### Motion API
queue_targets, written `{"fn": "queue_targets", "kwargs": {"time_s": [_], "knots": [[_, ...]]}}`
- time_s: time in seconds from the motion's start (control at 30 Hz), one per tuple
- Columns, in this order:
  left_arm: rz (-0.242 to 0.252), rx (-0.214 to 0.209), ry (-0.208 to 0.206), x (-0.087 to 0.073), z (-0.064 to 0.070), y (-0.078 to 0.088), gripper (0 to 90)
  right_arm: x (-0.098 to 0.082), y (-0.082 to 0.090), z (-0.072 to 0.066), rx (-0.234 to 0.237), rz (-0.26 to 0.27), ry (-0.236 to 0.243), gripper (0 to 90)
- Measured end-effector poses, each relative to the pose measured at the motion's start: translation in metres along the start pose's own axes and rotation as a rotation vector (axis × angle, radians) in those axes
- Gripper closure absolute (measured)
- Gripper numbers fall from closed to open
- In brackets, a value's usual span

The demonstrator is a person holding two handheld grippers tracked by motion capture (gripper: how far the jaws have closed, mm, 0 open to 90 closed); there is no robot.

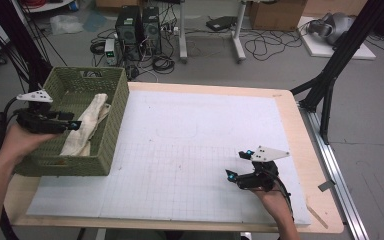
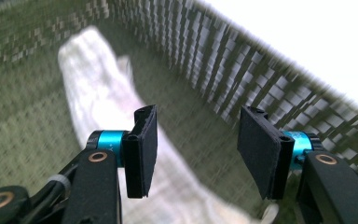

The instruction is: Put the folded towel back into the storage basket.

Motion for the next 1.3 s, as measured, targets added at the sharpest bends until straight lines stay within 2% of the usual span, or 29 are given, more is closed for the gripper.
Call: {"fn": "queue_targets", "kwargs": {"time_s": [0.13,0.37,0.47,0.6,0.77,1.3], "knots": [[0.089,0.013,-0.01,0.001,0.005,0.004,44.7,0.0,0.001,0.0,-0.001,0.006,0.005,16.4],[0.172,0.008,-0.007,0.001,0.009,0.005,41.0,0.001,0.003,-0.001,0.003,0.019,0.008,16.3],[0.183,0.003,-0.007,0.003,0.011,0.006,36.9,0.001,0.003,-0.001,0.004,0.022,0.006,15.5],[0.21,0.001,-0.008,0.005,0.013,0.008,35.9,0.001,0.003,-0.002,0.007,0.022,0.008,15.1],[0.212,-0.007,-0.02,0.007,0.019,0.009,34.4,0.002,0.005,-0.002,0.001,0.027,0.003,13.7],[0.259,-0.045,-0.052,0.022,0.053,0.004,31.7,0.003,0.008,-0.003,-0.002,0.037,0.002,12.5]]}}
Point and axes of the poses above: each handheld gripper's, and its own axes: y roughly backward along the jaws, x roughly out of its top, z roughly to its right, the point moved 2 cm from there along -y, roughly forward along the jaws, and after that the axes turned 9 degrees about -y, right-handed, at the moved point
